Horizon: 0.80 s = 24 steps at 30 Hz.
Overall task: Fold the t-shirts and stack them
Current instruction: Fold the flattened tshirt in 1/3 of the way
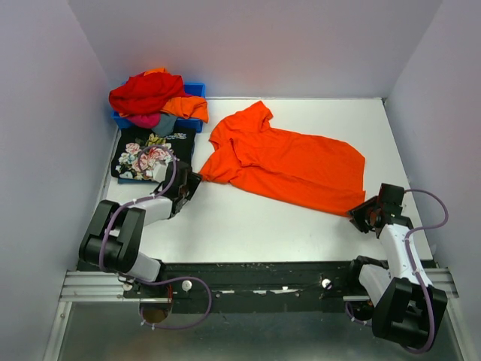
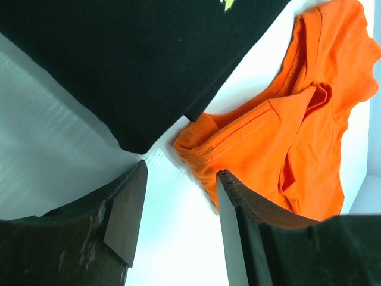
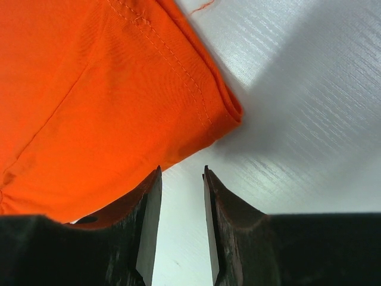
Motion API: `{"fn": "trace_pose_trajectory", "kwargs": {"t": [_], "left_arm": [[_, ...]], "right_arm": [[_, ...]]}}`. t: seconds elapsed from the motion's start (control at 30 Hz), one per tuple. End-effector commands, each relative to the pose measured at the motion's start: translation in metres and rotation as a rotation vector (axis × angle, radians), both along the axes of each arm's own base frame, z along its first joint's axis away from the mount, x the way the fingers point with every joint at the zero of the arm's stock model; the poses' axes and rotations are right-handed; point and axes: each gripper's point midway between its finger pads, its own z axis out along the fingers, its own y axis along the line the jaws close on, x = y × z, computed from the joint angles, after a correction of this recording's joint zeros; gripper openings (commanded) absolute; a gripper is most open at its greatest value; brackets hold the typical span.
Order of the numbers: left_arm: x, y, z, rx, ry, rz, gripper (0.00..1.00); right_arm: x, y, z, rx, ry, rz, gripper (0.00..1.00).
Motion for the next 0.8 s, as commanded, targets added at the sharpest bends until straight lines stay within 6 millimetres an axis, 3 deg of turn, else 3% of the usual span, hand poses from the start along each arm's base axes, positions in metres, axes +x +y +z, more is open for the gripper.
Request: {"fn": "trace_pose_trajectory", "kwargs": {"t": [0.0,0.1,0.23,0.3,0.47,0.77], "left_arm": [[0.002,0.004,-0.001,-0.006,0.001,0.023,0.63],[0.011,-0.004,-0.007,-0.038,0.015,0.01,0.64],[0.016,-0.004,-0.016,-0.049,0.021,0.03,0.51],[0.018,-0.001,-0.019,-0.035,0.023,0.046,0.41],[0.031,0.005,-0.01,0.02,0.008,0.061,0.03],[0.032,0.015,0.009,0.079,-0.052,0.07,0.0]], "right_arm": [[-0.001,-0.002,-0.001,-0.007,0.001,-0.017,0.42],[0.0,-0.003,0.001,-0.012,-0.004,-0.018,0.42],[-0.001,-0.004,0.0,-0.013,0.0,-0.025,0.42],[-0.003,-0.005,-0.003,-0.014,0.012,-0.039,0.42],[-0.007,-0.005,-0.01,0.006,0.069,-0.07,0.43],[-0.012,-0.02,-0.011,-0.056,0.112,-0.127,0.45]]}}
